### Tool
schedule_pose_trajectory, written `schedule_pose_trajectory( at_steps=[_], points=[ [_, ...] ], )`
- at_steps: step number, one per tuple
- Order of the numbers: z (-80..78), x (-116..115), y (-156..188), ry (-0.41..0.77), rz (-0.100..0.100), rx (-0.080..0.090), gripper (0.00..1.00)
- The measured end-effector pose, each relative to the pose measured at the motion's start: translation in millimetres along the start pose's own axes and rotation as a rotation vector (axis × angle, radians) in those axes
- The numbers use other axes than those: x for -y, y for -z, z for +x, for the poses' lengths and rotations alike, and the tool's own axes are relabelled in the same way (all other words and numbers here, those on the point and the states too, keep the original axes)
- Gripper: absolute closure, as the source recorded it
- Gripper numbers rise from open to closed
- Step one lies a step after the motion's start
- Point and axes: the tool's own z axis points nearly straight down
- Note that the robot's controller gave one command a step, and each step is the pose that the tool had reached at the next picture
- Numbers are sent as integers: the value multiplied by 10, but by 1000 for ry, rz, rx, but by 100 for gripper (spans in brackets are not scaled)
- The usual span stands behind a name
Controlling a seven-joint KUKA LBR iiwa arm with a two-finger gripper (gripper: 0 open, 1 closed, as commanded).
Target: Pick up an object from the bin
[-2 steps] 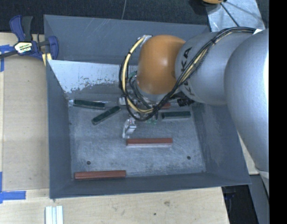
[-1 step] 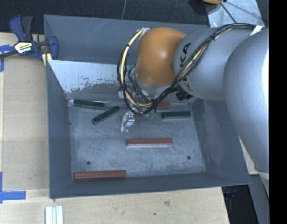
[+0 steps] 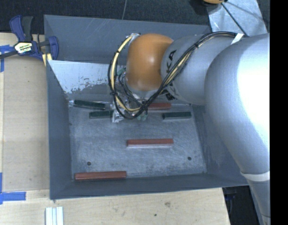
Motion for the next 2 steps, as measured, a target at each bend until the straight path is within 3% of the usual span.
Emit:
schedule_pose_trajectory(
  at_steps=[1, 2],
  points=[
    [0, 0, 0, 0, 0, 0, 100],
    [346, 11, 1175, 17, 4, -22, 100]
  ],
)
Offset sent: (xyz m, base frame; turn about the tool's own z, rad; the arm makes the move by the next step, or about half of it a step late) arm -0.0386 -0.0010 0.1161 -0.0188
